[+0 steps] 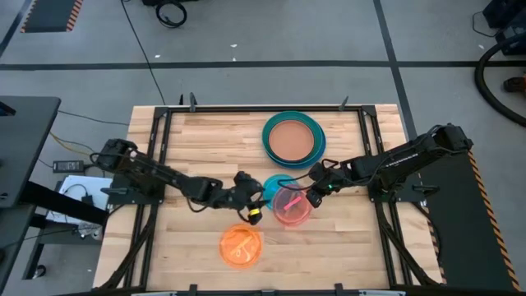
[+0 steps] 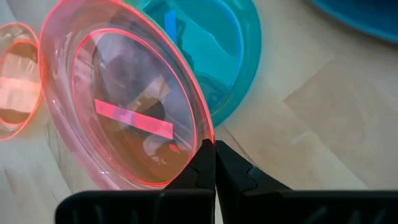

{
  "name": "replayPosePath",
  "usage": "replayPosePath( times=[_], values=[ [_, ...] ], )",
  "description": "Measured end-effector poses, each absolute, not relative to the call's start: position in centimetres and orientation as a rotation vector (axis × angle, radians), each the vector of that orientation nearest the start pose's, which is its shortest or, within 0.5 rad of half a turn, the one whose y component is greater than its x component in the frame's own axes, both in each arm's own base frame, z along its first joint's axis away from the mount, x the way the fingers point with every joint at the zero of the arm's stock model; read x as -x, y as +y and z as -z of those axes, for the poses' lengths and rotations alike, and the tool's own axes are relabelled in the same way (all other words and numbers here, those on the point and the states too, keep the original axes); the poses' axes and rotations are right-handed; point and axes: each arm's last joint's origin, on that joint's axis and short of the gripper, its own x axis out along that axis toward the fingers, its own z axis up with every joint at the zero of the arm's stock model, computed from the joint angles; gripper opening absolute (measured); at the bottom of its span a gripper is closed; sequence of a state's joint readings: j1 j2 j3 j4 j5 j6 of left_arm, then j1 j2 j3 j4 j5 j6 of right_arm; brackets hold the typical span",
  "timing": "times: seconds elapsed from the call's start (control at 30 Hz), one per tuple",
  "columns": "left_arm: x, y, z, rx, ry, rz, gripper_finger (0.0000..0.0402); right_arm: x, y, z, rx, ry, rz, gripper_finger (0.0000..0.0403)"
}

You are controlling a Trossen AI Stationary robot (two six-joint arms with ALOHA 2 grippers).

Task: Stack plastic plates
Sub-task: Stack the light green plate on top of the brown plate

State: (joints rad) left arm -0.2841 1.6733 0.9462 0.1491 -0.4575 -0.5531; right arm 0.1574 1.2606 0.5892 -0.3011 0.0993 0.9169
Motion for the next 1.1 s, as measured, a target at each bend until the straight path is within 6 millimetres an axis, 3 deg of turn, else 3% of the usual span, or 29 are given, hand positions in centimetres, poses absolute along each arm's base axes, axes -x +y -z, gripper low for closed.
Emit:
replayPosePath(
  times=[0.17, 0.43, 0.9, 1.1],
  values=[
    [-35.5, -7.4, -18.8, 0.454, 0.509, -0.307, 0.024, -22.1, 3.1, -17.0, -0.697, 0.887, 0.419, 0.0005],
    [-36.3, -6.0, -17.9, 0.603, 0.554, -0.267, 0.024, -22.3, 3.1, -17.2, -0.653, 0.854, 0.403, 0.0005],
    [-36.2, -5.9, -17.8, 0.62, 0.565, -0.273, 0.0238, -22.6, 3.0, -17.4, -0.625, 0.819, 0.399, 0.0005],
    [-36.3, -5.5, -17.7, 0.602, 0.568, -0.279, 0.0201, -22.7, 3.1, -17.5, -0.627, 0.807, 0.386, 0.0005]
  ],
)
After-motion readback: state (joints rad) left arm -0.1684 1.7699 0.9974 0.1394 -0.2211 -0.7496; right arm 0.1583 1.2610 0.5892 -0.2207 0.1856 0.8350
